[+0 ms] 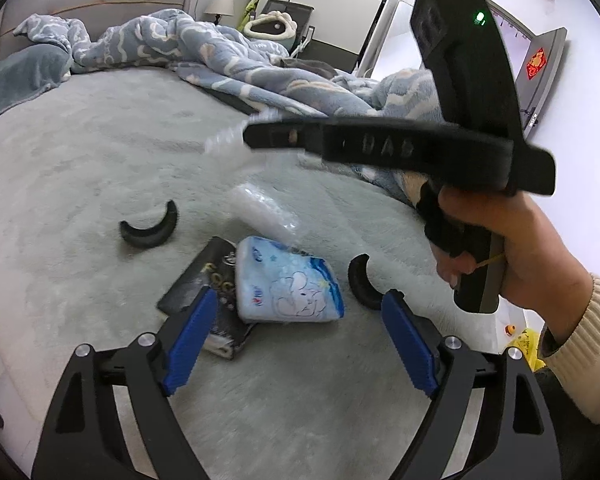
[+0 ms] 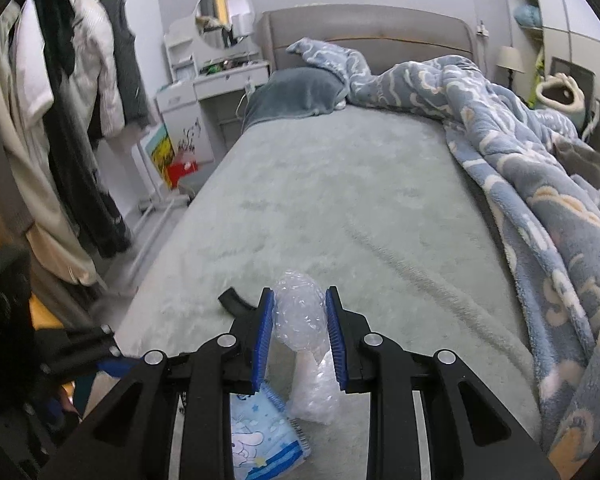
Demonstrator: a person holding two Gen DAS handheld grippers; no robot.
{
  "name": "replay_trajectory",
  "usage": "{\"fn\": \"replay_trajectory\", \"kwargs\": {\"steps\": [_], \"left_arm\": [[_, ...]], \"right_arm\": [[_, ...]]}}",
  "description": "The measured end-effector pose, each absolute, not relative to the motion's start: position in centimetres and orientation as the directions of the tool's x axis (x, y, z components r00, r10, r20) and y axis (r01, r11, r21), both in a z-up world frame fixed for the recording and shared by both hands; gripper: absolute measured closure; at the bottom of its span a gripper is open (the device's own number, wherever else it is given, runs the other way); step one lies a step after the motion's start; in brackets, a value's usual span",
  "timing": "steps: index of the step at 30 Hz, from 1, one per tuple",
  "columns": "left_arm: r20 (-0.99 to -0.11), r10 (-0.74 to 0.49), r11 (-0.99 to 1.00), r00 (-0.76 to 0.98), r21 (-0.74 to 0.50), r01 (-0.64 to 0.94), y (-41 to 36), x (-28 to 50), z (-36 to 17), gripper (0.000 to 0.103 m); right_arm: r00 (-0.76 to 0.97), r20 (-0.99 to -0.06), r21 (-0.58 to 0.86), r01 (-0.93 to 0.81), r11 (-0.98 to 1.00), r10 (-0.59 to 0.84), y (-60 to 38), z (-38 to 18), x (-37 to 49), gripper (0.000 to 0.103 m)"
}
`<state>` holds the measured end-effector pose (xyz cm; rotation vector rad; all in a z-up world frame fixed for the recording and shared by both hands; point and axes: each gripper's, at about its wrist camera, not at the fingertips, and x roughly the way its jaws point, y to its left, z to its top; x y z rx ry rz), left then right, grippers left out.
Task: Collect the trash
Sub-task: 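Close the left tool on the blue-and-white pack and lift it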
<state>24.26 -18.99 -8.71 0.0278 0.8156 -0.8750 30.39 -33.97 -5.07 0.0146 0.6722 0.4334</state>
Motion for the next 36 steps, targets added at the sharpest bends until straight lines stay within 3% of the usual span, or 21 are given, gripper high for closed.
{"fn": "replay_trajectory", "kwargs": {"steps": [22, 27, 29, 36], "left_arm": [[-0.723, -0.520, 0.708, 0.455, -0.067, 0.703, -24.1, 24.3, -11.5, 0.013], [-0.735, -0.459, 0.718, 0.500, 0.025, 0.696, -25.0, 24.0, -12.1, 0.016], [-0.733, -0.445, 0.724, 0.514, 0.043, 0.689, -25.0, 23.9, -12.2, 0.023], [-0.718, -0.466, 0.743, 0.517, 0.000, 0.670, -23.7, 23.8, -11.4, 0.029]], "right_arm": [[0.723, -0.586, 0.175, -0.328, 0.928, 0.366, -38.1, -5.2, 29.7, 0.076], [0.723, -0.594, 0.169, -0.316, 0.934, 0.353, -38.6, -5.5, 29.7, 0.076], [0.725, -0.596, 0.164, -0.312, 0.936, 0.346, -38.7, -5.5, 29.7, 0.076], [0.729, -0.591, 0.172, -0.303, 0.937, 0.345, -38.5, -5.1, 29.5, 0.076]]}}
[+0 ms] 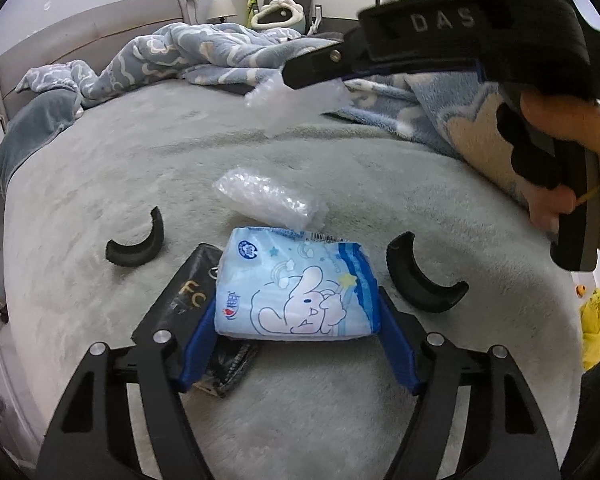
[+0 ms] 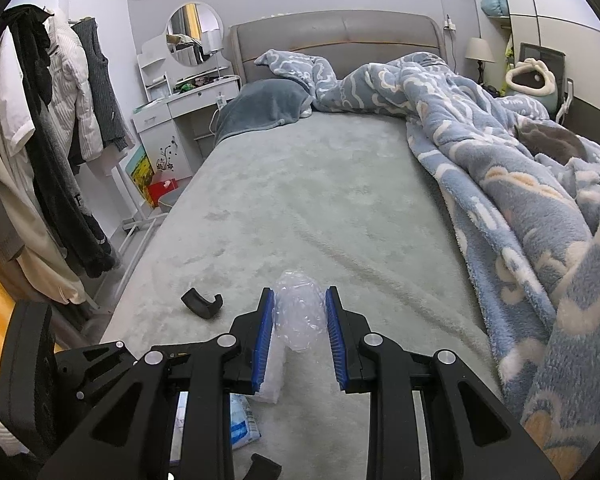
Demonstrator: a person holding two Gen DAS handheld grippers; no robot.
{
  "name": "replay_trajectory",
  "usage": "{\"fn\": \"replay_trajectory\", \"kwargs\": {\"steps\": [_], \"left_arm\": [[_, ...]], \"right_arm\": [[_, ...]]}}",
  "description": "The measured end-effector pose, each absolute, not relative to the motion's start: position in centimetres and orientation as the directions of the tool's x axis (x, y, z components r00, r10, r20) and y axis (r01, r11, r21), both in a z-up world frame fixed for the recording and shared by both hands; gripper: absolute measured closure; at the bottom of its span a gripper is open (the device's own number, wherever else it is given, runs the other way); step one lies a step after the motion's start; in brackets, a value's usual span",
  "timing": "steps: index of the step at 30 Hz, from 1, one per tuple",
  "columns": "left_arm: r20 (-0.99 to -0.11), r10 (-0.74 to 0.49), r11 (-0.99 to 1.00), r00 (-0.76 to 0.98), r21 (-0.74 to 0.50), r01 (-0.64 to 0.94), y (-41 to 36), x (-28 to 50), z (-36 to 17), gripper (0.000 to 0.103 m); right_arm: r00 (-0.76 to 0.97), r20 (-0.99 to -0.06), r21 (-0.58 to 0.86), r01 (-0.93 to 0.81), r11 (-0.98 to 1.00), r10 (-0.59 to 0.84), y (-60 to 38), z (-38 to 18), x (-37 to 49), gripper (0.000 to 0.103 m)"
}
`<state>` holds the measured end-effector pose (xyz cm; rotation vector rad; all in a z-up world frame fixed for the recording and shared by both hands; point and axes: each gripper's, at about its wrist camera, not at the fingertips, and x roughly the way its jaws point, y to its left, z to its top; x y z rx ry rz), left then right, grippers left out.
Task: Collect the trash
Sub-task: 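Close the left tool on the blue-and-white pack and lift it, then carry the blue pack and plastic wrap over the green bin and open both tools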
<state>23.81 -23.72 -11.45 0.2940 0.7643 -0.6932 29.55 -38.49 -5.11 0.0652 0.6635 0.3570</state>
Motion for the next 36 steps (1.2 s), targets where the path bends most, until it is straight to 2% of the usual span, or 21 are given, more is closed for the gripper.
{"fn": "replay_trajectory", "kwargs": {"steps": [16, 36], "left_arm": [[-0.682, -0.504, 0.768, 0.530, -0.072, 0.637, -19.8, 20.8, -8.3, 0.029], [-0.671, -0.486, 0.825, 0.559, -0.141, 0.548, -13.2, 17.4, -6.5, 0.030]], "right_arm": [[0.740, -0.570, 0.203, -0.294, 0.934, 0.357, -36.0, -3.9, 26.4, 0.076], [0.726, -0.565, 0.199, -0.340, 0.919, 0.391, -30.7, -3.5, 22.5, 0.076]]}}
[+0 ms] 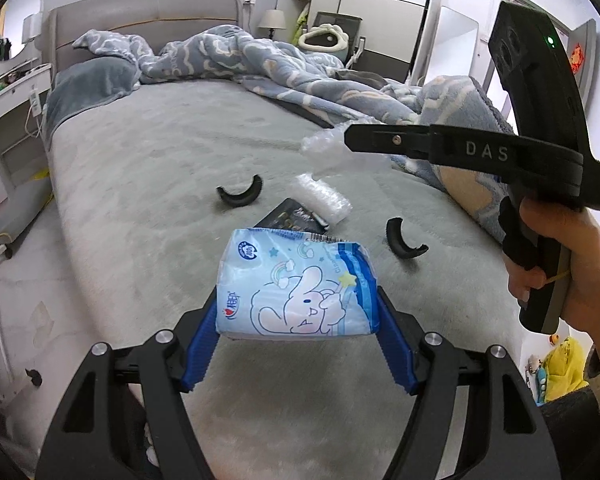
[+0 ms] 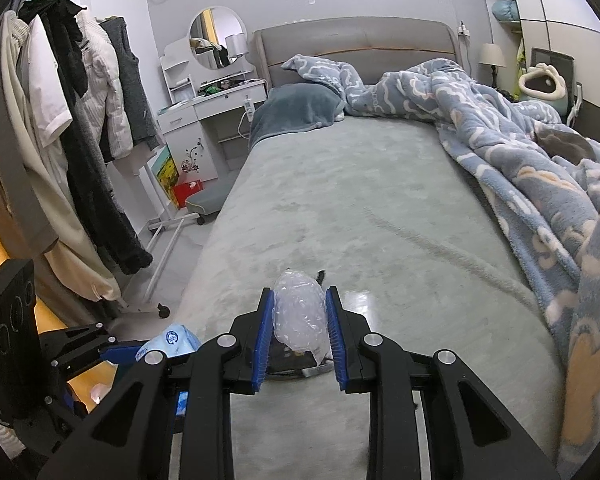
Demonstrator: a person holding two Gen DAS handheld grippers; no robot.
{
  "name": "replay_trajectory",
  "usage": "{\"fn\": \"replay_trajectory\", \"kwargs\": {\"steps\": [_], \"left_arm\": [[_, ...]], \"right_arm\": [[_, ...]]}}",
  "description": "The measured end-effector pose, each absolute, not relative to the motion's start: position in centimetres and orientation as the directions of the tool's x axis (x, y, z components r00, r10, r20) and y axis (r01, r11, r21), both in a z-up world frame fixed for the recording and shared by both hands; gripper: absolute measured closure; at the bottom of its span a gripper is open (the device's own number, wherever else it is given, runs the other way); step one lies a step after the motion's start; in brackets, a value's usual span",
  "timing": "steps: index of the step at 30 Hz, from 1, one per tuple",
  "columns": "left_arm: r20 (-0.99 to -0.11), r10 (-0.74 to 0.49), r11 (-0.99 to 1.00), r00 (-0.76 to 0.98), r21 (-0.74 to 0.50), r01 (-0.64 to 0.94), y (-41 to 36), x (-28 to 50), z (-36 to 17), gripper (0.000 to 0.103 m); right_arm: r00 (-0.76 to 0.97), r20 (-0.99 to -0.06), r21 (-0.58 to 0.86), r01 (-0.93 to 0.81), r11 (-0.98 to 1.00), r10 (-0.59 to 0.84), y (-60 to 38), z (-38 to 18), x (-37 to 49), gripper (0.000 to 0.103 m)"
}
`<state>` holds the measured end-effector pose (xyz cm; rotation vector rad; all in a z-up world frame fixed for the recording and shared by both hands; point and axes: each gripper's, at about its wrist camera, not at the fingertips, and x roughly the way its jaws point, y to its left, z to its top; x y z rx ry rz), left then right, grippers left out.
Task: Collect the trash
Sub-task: 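Carry the blue pack and plastic wrap over the green bin and open both tools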
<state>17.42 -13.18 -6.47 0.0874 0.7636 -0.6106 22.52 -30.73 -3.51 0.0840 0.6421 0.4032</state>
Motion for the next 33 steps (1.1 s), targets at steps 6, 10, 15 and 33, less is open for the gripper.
{"fn": "replay_trajectory", "kwargs": {"steps": [6, 10, 15, 33], "left_arm": [[-0.683, -0.458, 0.847, 0.569, -0.140, 0.514, -10.9, 16.4, -6.6, 0.030], [-0.692, -0.435, 0.867, 0.575, -0.151, 0.475, -9.1, 16.0, -6.6, 0.030], [-0.697, -0.419, 0.886, 0.582, -0.172, 0.431, -6.6, 15.6, -6.6, 0.030], [-0.767, -0.286, 0.951, 0.575, -0.154, 0.267, 1.7, 14.4, -8.8, 0.030]], "right_arm": [[0.714, -0.568, 0.205, -0.358, 0.911, 0.408, -28.9, -3.6, 21.7, 0.076], [0.708, -0.568, 0.209, -0.369, 0.906, 0.419, -27.6, -3.7, 21.2, 0.076], [0.693, -0.575, 0.208, -0.390, 0.897, 0.435, -25.7, -4.0, 20.5, 0.076], [0.628, -0.595, 0.214, -0.478, 0.852, 0.502, -18.2, -4.6, 19.0, 0.076]]}}
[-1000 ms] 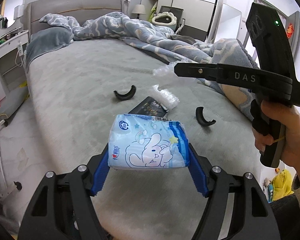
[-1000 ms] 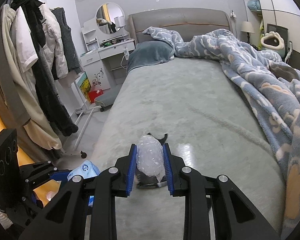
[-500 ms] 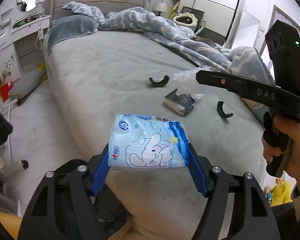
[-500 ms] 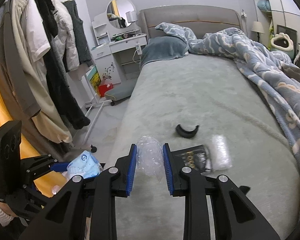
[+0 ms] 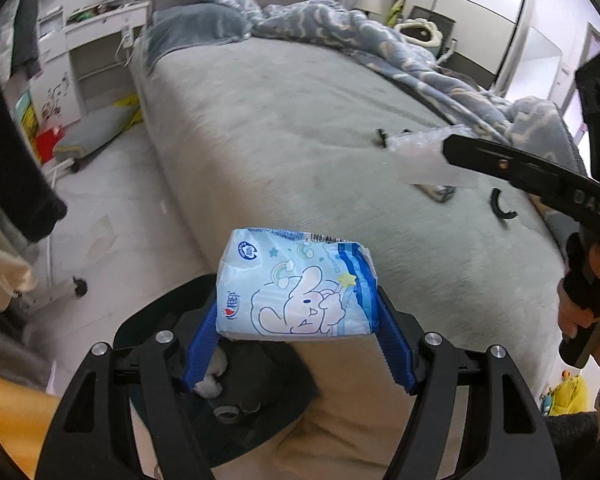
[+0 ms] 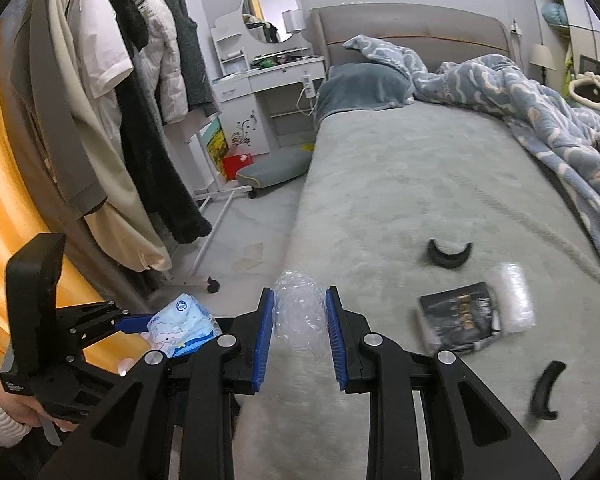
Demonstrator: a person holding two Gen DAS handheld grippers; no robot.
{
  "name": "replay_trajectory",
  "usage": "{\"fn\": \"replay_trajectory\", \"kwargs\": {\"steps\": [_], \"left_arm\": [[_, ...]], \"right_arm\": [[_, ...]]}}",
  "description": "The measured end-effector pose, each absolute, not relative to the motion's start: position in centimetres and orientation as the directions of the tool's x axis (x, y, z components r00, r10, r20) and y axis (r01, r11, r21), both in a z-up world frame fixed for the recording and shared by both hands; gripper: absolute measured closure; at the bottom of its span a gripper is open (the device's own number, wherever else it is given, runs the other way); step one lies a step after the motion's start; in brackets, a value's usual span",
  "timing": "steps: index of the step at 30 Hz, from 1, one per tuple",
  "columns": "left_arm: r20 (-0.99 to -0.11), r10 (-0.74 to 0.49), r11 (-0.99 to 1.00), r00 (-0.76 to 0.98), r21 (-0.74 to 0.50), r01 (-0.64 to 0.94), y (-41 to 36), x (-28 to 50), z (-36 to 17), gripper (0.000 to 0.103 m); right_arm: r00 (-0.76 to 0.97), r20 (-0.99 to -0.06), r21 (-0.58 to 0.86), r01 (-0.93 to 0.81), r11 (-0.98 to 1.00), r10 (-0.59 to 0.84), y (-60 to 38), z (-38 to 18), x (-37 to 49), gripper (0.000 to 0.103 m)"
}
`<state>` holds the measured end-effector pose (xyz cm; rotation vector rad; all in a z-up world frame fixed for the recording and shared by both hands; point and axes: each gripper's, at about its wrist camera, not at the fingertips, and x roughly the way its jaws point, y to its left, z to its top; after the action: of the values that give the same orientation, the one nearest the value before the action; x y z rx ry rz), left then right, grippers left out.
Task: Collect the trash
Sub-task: 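Carry the blue pack and plastic wrap over the green bin and open both tools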
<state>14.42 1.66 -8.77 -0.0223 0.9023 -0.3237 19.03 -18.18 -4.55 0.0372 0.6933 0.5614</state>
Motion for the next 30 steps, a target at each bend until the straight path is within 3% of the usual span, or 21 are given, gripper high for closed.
{"fn": "replay_trajectory", "kwargs": {"steps": [13, 30], "left_arm": [[-0.833, -0.200, 0.980, 0.516, -0.164, 0.115, 9.0, 14.4, -11.8, 0.030], [-0.917, -0.227, 0.970, 0.329, -0.241, -0.002, 14.7, 14.6, -16.8, 0.029]], "right_arm": [[0.555, -0.626, 0.217, -0.551, 0.806, 0.548, -11.4, -5.9, 18.7, 0.076], [0.459, -0.686, 0.223, -0.606, 0.763, 0.565, -4.4, -8.4, 19.2, 0.076]]}}
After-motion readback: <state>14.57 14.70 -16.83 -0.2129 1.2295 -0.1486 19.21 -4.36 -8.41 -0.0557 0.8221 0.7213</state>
